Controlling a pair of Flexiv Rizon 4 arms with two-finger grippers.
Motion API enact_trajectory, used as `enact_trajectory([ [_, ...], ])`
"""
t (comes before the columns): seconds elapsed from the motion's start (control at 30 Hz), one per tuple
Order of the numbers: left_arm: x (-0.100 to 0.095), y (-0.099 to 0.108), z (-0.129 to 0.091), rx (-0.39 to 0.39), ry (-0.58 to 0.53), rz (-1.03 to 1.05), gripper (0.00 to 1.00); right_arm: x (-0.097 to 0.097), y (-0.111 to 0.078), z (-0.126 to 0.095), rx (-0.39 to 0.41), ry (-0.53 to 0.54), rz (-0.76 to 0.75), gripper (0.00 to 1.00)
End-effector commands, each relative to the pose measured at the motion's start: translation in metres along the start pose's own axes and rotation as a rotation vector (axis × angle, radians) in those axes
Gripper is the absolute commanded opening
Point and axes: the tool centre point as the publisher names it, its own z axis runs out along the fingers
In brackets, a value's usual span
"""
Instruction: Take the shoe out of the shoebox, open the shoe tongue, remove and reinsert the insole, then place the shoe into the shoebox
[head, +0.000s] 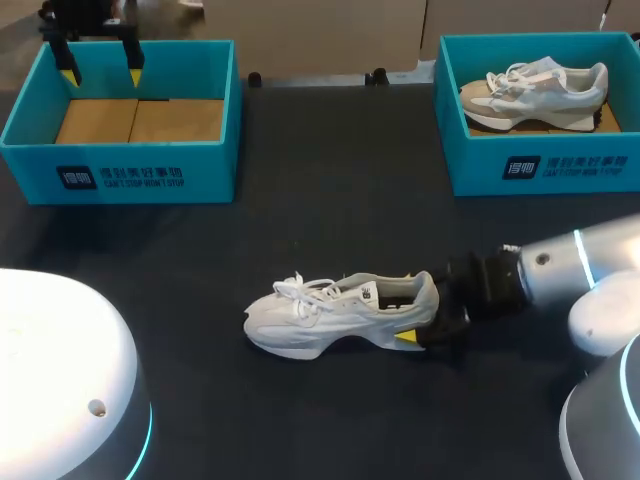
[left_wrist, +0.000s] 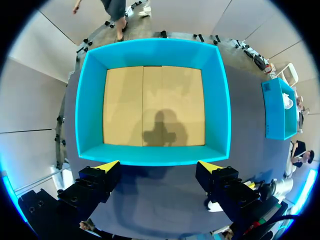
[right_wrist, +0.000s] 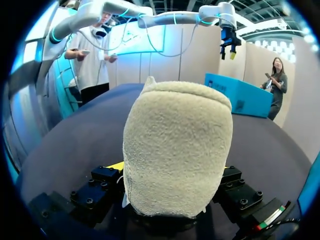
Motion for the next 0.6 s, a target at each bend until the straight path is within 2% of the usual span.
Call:
enact_trajectory([
  [0.03, 0.0000, 0.0001, 0.0000, 0.000, 0.000, 0.000, 1.00, -0.0046, -0.0063, 0.0013, 0.002, 0.025, -0.003, 0.00],
  [0.6, 0.0000, 0.0001, 0.0000, 0.000, 0.000, 0.000, 1.00, -0.0061, -0.0075, 0.0031, 0.008, 0.037, 0.006, 0.00],
])
